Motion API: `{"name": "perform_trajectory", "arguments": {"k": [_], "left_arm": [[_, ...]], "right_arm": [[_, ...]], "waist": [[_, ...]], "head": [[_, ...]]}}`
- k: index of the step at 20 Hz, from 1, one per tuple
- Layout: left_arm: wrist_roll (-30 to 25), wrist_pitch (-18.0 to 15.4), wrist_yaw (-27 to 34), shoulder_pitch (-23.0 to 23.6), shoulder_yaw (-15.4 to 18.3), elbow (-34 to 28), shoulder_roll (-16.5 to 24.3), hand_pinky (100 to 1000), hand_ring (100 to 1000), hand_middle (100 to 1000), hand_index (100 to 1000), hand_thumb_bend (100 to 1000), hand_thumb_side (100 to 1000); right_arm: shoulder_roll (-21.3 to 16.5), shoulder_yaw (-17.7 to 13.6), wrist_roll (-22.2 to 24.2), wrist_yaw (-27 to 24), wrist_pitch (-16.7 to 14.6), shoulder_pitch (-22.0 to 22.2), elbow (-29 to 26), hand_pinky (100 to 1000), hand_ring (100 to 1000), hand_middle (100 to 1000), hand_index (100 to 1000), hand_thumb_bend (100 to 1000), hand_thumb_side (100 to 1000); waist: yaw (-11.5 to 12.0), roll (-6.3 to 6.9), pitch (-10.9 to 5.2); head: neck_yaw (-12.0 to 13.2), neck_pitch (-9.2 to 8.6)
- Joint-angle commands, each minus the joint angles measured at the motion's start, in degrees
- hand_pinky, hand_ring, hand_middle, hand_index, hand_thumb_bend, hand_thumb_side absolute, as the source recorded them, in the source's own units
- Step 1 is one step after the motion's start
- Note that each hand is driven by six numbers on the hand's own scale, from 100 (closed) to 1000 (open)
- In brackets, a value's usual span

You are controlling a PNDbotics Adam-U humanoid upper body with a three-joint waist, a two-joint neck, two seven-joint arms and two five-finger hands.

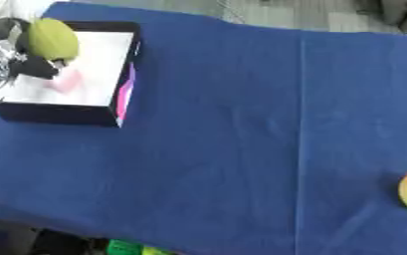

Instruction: Pick up the objects with one hand, pass them to the other hand, and then place them into the box on the other side of the table.

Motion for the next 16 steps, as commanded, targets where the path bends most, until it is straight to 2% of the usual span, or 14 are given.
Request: {"name": "perform_trajectory", "arguments": {"k": [1,3,6,8,10,11,12,13,14,15,16], "left_arm": [[-4.6,-0.19,-6.59,-1.26,1.55,2.12,0.92,926,904,807,939,769,735],[-7.88,-0.01,-10.19,-1.48,2.25,2.51,0.61,935,913,823,951,862,809],[-10.82,0.79,-13.59,-1.7,4.11,1.25,0.39,934,912,842,968,876,836],[-12.41,1.26,-14.77,-1.71,5.25,-0.49,0.62,938,914,847,992,894,810],[-14.6,1.27,-15.05,-1.58,5.85,-1.96,1.25,948,921,859,1000,865,722],[-15.65,1.22,-15.33,-1.55,6.07,-2.45,1.54,947,920,857,1000,824,673],[-16.57,1.24,-15.57,-1.58,6.43,-2.9,1.71,939,914,848,1000,727,623],[-17.0,1.45,-15.74,-1.75,7.05,-3.57,1.74,921,898,825,975,578,609],[-16.42,1.98,-15.63,-1.95,8.01,-5.07,1.67,898,872,794,932,459,625],[-15.12,2.71,-15.03,-1.98,8.95,-7.19,1.6,854,830,750,875,296,715],[-13.14,3.55,-13.67,-1.97,10.03,-10.09,1.47,819,793,713,833,201,752]], "right_arm": [[-5.45,-3.08,0.08,-0.62,-0.77,1.67,-1.01,857,851,824,880,308,270],[-7.23,-4.59,0.24,-1.09,-1.22,3.25,-1.01,858,851,823,880,318,268],[-9.03,-6.01,0.53,-1.43,-1.5,5.08,-1.01,859,853,826,884,313,289],[-10.02,-6.67,1.12,-1.54,-1.78,6.16,-1.01,859,854,829,886,325,303],[-10.69,-7.33,1.46,-1.63,-2.04,6.95,-1.01,858,852,828,886,316,306],[-10.84,-7.6,1.41,-1.83,-2.19,7.17,-1.01,858,852,828,886,310,309],[-10.92,-7.8,1.27,-2.13,-2.33,7.31,-1.01,857,851,828,886,304,309],[-10.99,-7.93,1.07,-2.47,-2.44,7.48,-1.01,857,851,827,885,306,307],[-11.14,-7.96,0.98,-2.86,-2.55,7.82,-1.01,857,851,828,885,308,304],[-11.37,-7.9,1.16,-3.23,-2.72,8.23,-1.01,857,851,827,882,319,304],[-11.67,-7.69,1.66,-3.32,-3.13,8.73,-1.01,857,851,826,880,328,318]], "waist": [[-0.37,0.1,-1.23],[-0.45,0.1,-1.12],[-0.49,0.09,-1.1],[-0.49,0.15,-1.14],[-0.44,0.32,-1.21],[-0.42,0.39,-1.25],[-0.43,0.44,-1.28],[-0.42,0.45,-1.32],[-0.37,0.45,-1.34],[-0.29,0.44,-1.34],[-0.2,0.41,-1.32]], "head": [[-1.39,-0.82],[-2.21,-0.88],[-3.37,-0.77],[-4.17,-0.53],[-4.72,-0.26],[-4.81,-0.21],[-4.86,-0.2],[-5.04,-0.12],[-5.57,0.03],[-6.3,0.17],[-7.19,0.32]]}}
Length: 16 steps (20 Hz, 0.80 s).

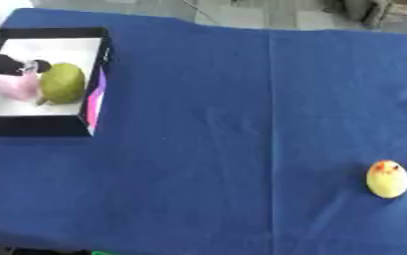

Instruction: Pick up the objects with one hand, pass them to the other hand, and then place them into the box on the other side of the table.

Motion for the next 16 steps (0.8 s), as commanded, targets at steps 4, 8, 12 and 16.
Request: {"name": "perform_trajectory", "arguments": {"k": [4,8,12,16], "left_arm": [[14.3,3.18,11.79,0.29,6.22,-20.13,1.49,756,749,713,866,104,871],[29.42,-3.96,29.31,1.36,7.22,-28.29,-0.43,731,764,768,935,152,849],[41.24,-16.37,44.44,2.47,5.54,-28.85,-1.04,732,785,795,954,154,834],[44.3,-20.97,48.46,3.18,3.8,-28.88,-0.63,735,787,795,947,140,837]], "right_arm": [[-3.86,0.58,4.74,0.36,-2.8,2.62,-0.86,859,858,835,890,345,377],[-4.57,1.86,12.87,-0.28,-4.18,5.33,-0.86,871,883,864,924,358,416],[-5.24,2.9,17.22,-0.19,-4.22,8.57,-0.86,885,904,881,937,421,368],[-5.11,5.65,15.73,1.39,-2.55,12.44,-0.86,885,903,870,923,484,303]], "waist": [[0.51,0.13,-1.14],[0.69,0.02,-1.13],[0.62,-0.01,-1.02],[0.83,0.19,-0.75]], "head": [[-4.85,0.57],[-7.46,0.7],[-8.28,0.48],[-8.48,0.44]]}}
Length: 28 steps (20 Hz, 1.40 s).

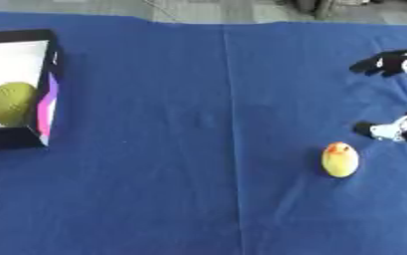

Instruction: Pick up the objects with one hand, pass them to the other hand, and then place them into the box on the other side of the table.

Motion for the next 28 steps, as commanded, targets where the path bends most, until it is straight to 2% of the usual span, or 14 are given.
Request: {"name": "perform_trajectory", "arguments": {"k": [1,3,7,8,9,16,23,24,25,28], "left_arm": [[1.67,-2.49,2.82,-0.16,-0.58,-0.83,1.6,733,786,791,942,138,838],[1.71,-2.47,3.2,-0.08,-0.82,-0.84,1.78,734,785,790,938,135,837],[2.21,-2.74,3.2,-0.08,-0.9,-0.84,1.68,732,782,781,930,131,831],[2.37,-2.75,3.25,-0.08,-0.95,-0.84,1.65,733,781,780,928,130,831],[2.45,-2.77,3.31,-0.09,-1.02,-0.84,1.64,733,782,779,928,129,831],[2.2,-2.63,2.99,-0.06,-1.48,-0.84,1.4,734,781,770,923,126,835],[2.06,-1.66,2.58,0.19,-1.66,-0.84,1.11,736,781,760,915,125,841],[1.99,-1.61,2.53,0.19,-1.75,-0.84,1.12,736,781,760,914,131,839],[1.92,-1.59,2.48,0.17,-1.82,-0.84,1.08,736,781,759,914,125,842],[1.74,-1.6,2.31,0.16,-1.91,-0.84,1.02,736,780,755,914,126,843]], "right_arm": [[-2.23,1.54,-1.68,1.33,1.7,1.71,-0.84,880,897,863,917,487,287],[-2.03,2.83,-4.38,2.12,3.58,3.34,-0.84,877,892,855,912,522,249],[-0.72,5.05,-10.63,2.24,7.93,6.12,-0.84,870,880,839,906,511,251],[-0.44,5.47,-11.93,2.04,8.59,6.43,-0.84,870,878,830,899,515,199],[-0.27,5.92,-12.84,1.96,9.05,6.66,-0.84,870,878,828,897,521,250],[1.69,7.76,-17.51,2.88,13.36,7.92,-0.84,861,866,804,877,452,233],[2.77,8.52,-19.47,2.02,17.15,8.59,-0.84,858,858,755,855,379,210],[2.73,8.56,-19.49,2.13,17.64,8.56,-0.84,858,858,754,851,336,192],[2.68,8.57,-19.52,2.37,18.13,8.48,-0.84,857,857,754,850,381,196],[2.54,8.63,-19.23,2.94,19.53,8.22,-0.84,853,849,741,837,333,171]], "waist": [[0.16,0.34,-0.85],[0.22,0.43,-0.74],[0.4,0.57,-0.57],[0.45,0.61,-0.55],[0.5,0.62,-0.53],[1.22,0.69,-0.21],[1.77,0.66,0.22],[1.81,0.66,0.26],[1.87,0.68,0.3],[2.02,0.74,0.41]], "head": [[-0.29,0.01],[-0.33,0.27],[-0.47,0.81],[-0.51,0.91],[-0.57,1.0],[-0.7,1.44],[-0.75,1.62],[-0.8,1.63],[-0.8,1.61],[-0.9,1.5]]}}
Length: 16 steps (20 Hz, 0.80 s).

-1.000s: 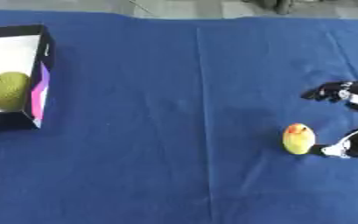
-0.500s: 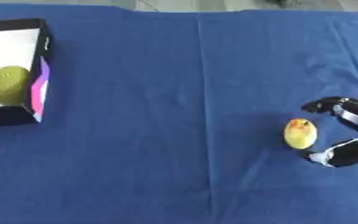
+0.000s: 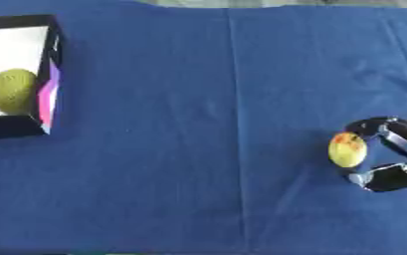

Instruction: Pick up the objects with one hand, pass them to the other hand, and then place them into the box on the other side of the table.

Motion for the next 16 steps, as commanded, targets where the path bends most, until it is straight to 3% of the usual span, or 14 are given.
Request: {"name": "perform_trajectory", "arguments": {"k": [1,4,7,10,16], "left_arm": [[-0.15,0.19,-0.43,-0.49,0.37,-0.67,1.02,737,781,755,913,125,845],[-0.25,0.4,-0.59,-0.34,0.31,-0.67,1.04,737,779,752,909,124,846],[-0.38,0.4,-0.74,-0.33,0.12,-0.67,0.97,737,778,749,907,128,845],[-0.73,0.3,-0.91,-0.4,-0.03,-0.67,0.91,737,777,745,903,123,846],[-0.67,0.34,-0.78,-0.25,-0.11,-0.67,0.89,736,771,729,895,121,846]], "right_arm": [[-1.51,-0.49,0.06,0.47,1.55,-0.64,-0.84,852,846,736,832,301,156],[-1.6,-0.6,-0.58,0.45,2.52,-0.92,-0.84,847,831,720,819,233,100],[-2.1,-0.43,-1.05,1.96,3.46,-1.16,-0.84,835,808,697,801,237,100],[-2.37,-0.03,-0.29,4.62,4.08,-1.53,-0.84,824,780,653,776,329,100],[-2.06,-0.23,0.48,7.19,4.67,-3.19,-0.84,780,658,526,640,261,100]], "waist": [[0.08,0.19,-0.78],[0.12,0.2,-0.71],[0.21,0.2,-0.63],[0.37,0.24,-0.55],[0.47,0.25,-0.51]], "head": [[-0.28,-0.04],[-0.38,-0.1],[-0.44,-0.28],[-0.57,-0.44],[-0.82,-0.43]]}}
